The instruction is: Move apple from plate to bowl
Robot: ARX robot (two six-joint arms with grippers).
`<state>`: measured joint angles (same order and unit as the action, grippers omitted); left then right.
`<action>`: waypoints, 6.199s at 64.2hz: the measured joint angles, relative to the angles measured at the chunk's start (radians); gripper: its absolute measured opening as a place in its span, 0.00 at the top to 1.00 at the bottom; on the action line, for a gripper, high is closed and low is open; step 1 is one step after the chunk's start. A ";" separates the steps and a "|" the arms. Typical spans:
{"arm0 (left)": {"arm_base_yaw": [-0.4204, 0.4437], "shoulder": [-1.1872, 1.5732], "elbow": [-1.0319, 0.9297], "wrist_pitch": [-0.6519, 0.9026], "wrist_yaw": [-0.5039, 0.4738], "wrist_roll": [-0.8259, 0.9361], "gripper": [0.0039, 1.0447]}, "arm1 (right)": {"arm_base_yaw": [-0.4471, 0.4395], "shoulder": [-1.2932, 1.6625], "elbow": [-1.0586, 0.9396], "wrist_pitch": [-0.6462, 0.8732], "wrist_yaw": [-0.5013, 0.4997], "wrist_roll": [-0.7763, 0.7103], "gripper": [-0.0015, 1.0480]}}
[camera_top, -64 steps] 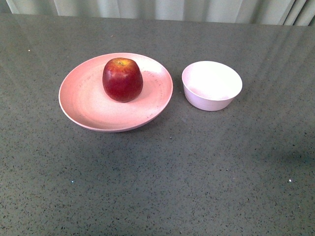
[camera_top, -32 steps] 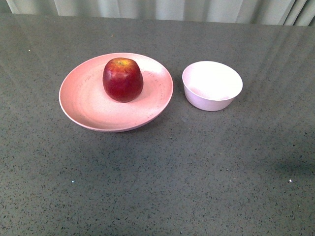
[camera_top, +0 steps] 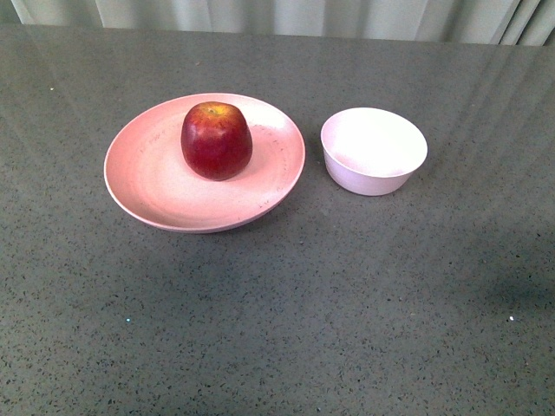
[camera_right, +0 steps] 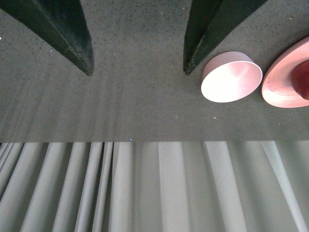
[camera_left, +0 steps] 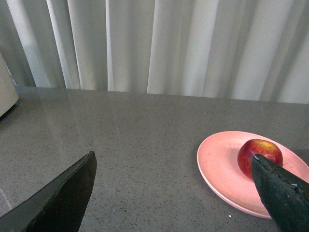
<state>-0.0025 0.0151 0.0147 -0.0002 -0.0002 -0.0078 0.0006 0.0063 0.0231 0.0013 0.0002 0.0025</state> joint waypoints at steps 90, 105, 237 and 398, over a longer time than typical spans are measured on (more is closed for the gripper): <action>-0.409 1.924 0.821 0.653 -0.082 -0.154 0.08 | 0.000 -0.001 0.000 0.000 0.000 0.000 0.09; -0.431 1.973 0.850 0.641 -0.103 -0.138 0.08 | 0.000 -0.001 0.000 0.000 0.000 0.000 0.09; -0.675 2.210 1.317 0.418 -0.054 -0.070 0.32 | 0.000 -0.001 0.000 0.000 0.000 0.000 0.09; -0.002 0.676 0.001 0.665 0.000 -0.001 0.99 | 0.000 -0.001 0.000 0.000 0.000 0.000 0.09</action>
<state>-0.0044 0.6907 0.0154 0.6647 -0.0002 -0.0086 0.0006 0.0051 0.0231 0.0013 0.0002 0.0029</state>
